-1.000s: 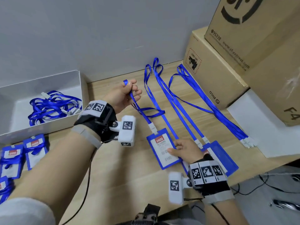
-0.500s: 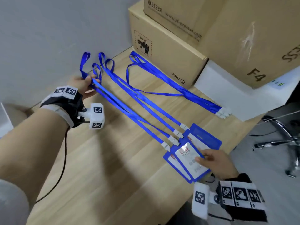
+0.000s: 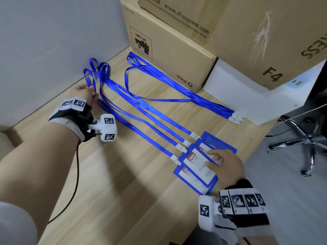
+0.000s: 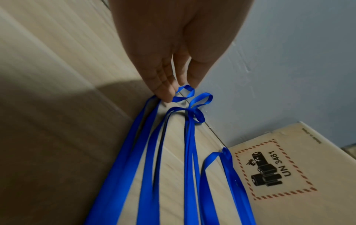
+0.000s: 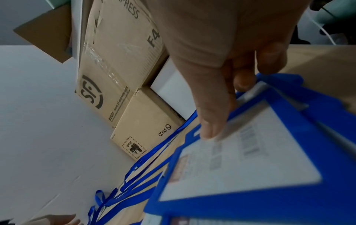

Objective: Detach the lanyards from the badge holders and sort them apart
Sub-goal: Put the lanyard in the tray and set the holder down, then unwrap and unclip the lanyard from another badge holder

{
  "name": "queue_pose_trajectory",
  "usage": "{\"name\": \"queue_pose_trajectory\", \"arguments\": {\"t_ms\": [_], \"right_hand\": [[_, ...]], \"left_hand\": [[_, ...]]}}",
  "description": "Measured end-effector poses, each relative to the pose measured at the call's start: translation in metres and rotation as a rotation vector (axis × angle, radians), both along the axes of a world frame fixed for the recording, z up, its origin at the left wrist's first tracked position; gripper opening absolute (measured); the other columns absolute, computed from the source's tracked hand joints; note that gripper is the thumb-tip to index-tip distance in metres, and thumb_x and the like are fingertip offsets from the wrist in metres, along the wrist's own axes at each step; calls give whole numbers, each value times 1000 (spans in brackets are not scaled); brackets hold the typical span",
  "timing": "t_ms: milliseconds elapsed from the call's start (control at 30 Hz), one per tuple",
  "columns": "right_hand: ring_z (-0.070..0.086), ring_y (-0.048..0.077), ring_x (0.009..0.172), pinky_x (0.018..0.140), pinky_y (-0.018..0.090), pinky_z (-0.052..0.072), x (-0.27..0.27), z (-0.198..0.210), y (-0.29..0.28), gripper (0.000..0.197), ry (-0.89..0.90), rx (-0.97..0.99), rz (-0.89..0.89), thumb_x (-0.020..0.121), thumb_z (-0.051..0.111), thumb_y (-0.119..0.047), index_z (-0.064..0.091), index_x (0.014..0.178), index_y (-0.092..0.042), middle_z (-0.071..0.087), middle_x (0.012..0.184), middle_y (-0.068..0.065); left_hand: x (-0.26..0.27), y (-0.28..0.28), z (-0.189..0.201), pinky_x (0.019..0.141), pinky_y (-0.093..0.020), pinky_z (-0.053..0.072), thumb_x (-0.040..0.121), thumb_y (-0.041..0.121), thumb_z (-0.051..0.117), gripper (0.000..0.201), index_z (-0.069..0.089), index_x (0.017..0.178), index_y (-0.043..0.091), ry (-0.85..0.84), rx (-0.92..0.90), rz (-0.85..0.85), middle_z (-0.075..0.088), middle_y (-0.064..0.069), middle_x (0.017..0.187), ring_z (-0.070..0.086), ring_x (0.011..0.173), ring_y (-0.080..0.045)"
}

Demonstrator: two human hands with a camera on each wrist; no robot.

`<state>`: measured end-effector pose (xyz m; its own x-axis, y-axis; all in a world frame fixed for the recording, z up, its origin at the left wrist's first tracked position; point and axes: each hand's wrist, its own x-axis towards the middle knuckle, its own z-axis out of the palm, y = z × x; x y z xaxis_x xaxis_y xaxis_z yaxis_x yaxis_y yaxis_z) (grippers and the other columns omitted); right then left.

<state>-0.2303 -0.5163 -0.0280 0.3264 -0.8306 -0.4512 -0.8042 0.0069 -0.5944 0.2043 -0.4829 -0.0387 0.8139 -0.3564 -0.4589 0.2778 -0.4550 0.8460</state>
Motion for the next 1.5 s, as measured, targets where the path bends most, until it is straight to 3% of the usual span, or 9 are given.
{"name": "queue_pose_trajectory", "arguments": {"t_ms": [67,133,333,533,833,1067,1200,1367,1500], "right_hand": [[49,3,76,78,21,34,2,2,-1,26,-8,-22,-19,76,70,-16,63,101,-24,51,87,-3],[51,11,81,79,22,35,10,8,-1,26,-29,-48,-14,77,69,-17,64,102,-22,50,82,-7],[51,10,71,77,29,45,58,23,13,20,-235,-44,71,83,62,-15,64,102,-21,59,81,0],[52,-13,54,56,5,38,137,27,70,23,-427,111,287,83,53,-5,64,93,-22,55,71,-19],[56,19,74,66,32,43,230,7,239,28,-372,489,756,81,56,-8,58,76,-35,55,72,-6],[57,24,80,78,42,49,261,-4,362,22,-247,708,938,81,54,-8,58,81,-30,60,77,-3],[52,12,80,72,19,40,267,-6,410,35,-158,842,1014,86,51,0,53,121,-3,56,89,-3],[44,12,104,67,10,36,268,-2,432,48,-72,865,1128,89,46,4,37,135,-4,47,136,15],[53,9,82,57,11,41,269,6,425,49,-117,922,1101,88,45,8,38,134,-6,57,108,7]], "left_hand": [[-10,10,6,45,-11,44,93,3,42,20,50,88,20,37,-80,84,60,9,47,52,39,1],[-26,23,11,41,-12,39,93,0,40,23,49,104,17,102,-200,196,58,3,61,49,39,-1],[-104,91,29,52,-14,43,91,5,50,21,56,100,23,274,-401,343,64,10,81,60,53,2],[-159,194,40,49,-12,41,92,5,45,22,56,93,24,289,-489,552,63,7,80,58,51,2],[-182,400,40,71,-27,46,87,0,53,21,59,96,18,-147,-87,786,60,3,82,56,73,-10],[-185,525,4,105,-38,35,80,4,58,47,49,126,5,-216,496,833,50,-18,130,46,122,-31],[-183,540,-7,106,-41,34,80,6,59,56,42,133,3,-169,549,783,47,-20,134,44,124,-34],[-190,538,-1,84,-30,40,71,6,74,59,46,123,5,-68,445,819,56,-9,114,55,102,-24],[-193,540,3,77,-30,42,75,3,71,39,56,111,3,-5,217,827,62,-9,103,55,86,-19]]}}
